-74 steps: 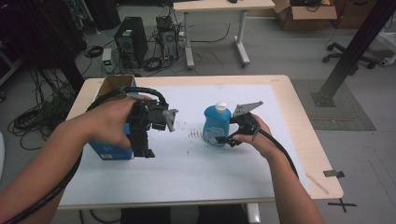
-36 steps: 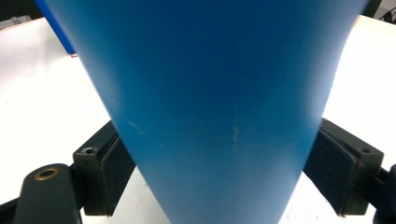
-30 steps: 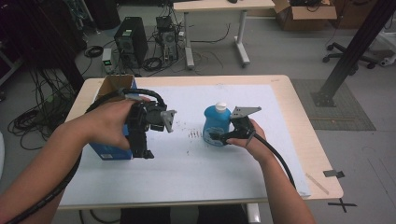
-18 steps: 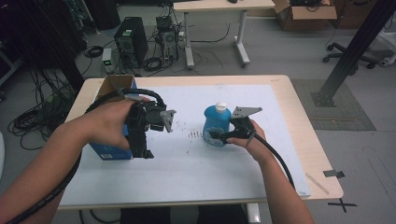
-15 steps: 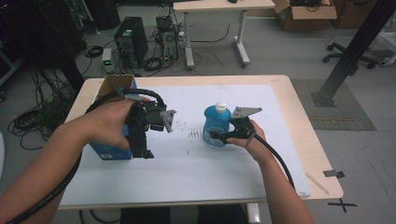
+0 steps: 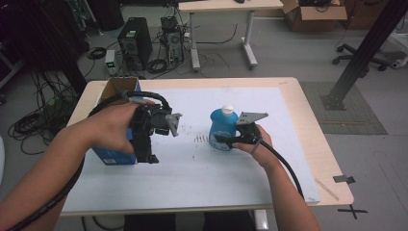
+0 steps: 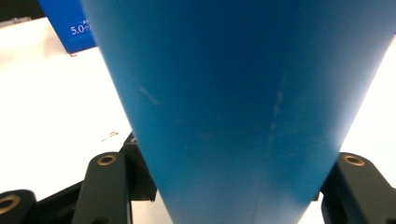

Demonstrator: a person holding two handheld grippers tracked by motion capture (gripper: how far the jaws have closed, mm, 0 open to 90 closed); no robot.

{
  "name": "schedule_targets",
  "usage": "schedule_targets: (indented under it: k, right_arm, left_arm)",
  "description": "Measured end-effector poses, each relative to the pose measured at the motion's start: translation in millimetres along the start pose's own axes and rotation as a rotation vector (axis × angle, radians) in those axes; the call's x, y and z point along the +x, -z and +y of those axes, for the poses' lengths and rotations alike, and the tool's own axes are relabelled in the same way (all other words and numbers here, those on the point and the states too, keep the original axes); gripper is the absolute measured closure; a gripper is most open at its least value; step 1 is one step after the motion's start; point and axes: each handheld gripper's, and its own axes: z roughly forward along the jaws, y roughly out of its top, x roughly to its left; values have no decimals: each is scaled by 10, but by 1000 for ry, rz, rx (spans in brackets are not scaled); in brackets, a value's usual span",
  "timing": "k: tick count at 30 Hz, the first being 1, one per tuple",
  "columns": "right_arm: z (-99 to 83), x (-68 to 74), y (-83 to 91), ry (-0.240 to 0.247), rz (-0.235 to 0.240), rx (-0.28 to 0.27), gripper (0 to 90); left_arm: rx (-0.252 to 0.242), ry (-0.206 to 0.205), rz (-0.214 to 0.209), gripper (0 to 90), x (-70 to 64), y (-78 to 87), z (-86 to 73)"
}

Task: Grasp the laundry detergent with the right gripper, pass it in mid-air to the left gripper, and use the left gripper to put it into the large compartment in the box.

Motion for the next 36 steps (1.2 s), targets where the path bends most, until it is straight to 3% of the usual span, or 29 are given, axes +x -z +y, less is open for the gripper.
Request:
schedule_targets:
  k: [5, 8, 11, 24, 35, 36]
  right_arm:
    - [6, 10, 4, -13, -10, -2, 433]
    - [33, 32, 27, -7, 9, -2, 436]
    - [122, 69, 87, 32, 24, -6, 439]
    - [440, 76, 359, 107, 41, -9, 441]
    - [686, 176, 599, 185, 85, -16, 439]
    - [713, 208, 630, 211, 95, -8, 439]
  left_arm:
    - [-6, -2, 7, 3, -8, 27, 10]
    - [-1, 3, 7, 2, -5, 35, 7]
    - [6, 6, 13, 2, 9, 46, 13]
    - [11, 2, 19, 2, 67, 107, 93]
    - [13, 31, 6, 2, 173, 140, 106]
    - [11, 37, 2, 2, 204, 147, 102]
